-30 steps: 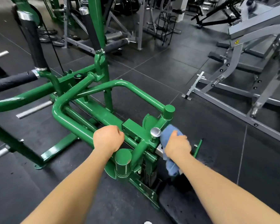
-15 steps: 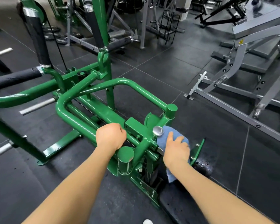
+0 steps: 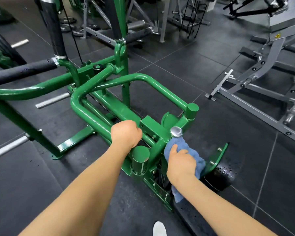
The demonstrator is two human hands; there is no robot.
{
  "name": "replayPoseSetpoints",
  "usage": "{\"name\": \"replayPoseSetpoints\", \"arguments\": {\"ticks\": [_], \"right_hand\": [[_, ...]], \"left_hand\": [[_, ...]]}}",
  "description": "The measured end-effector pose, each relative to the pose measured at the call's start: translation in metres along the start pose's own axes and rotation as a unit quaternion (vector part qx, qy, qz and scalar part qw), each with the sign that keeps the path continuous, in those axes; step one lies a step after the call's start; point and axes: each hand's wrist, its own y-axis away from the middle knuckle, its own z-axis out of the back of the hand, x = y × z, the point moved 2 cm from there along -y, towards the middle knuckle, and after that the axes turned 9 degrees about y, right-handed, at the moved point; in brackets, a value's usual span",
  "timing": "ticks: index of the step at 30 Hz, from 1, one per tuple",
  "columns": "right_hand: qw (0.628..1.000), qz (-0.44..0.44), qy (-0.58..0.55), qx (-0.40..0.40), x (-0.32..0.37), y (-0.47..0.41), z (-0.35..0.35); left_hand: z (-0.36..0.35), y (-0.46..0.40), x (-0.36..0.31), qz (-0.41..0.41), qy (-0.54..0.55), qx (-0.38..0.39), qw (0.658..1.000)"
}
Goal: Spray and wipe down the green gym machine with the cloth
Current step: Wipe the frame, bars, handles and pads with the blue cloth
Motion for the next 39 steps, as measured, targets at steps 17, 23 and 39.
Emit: {"name": "replayPoseSetpoints", "arguments": {"ticks": [17,23,39], "right_hand": [[0.989,0.143,-0.019,-0.044,0.042,-0.05,0.047],[0.98,0.156,-0.071,-0.102,0.046,-0.025,0.026],[0.905,0.143,-0.364,-0.167,-0.005,0.063,0.074]], "left_hand": [[-0.001,0.001,-0.001,0.005,0.015,-0.044,0.999],[0.003,0.003,0.0,0.016,0.078,-0.067,0.995],[0.047,0.062,0.005,0.117,0.531,-0.024,0.839]]}}
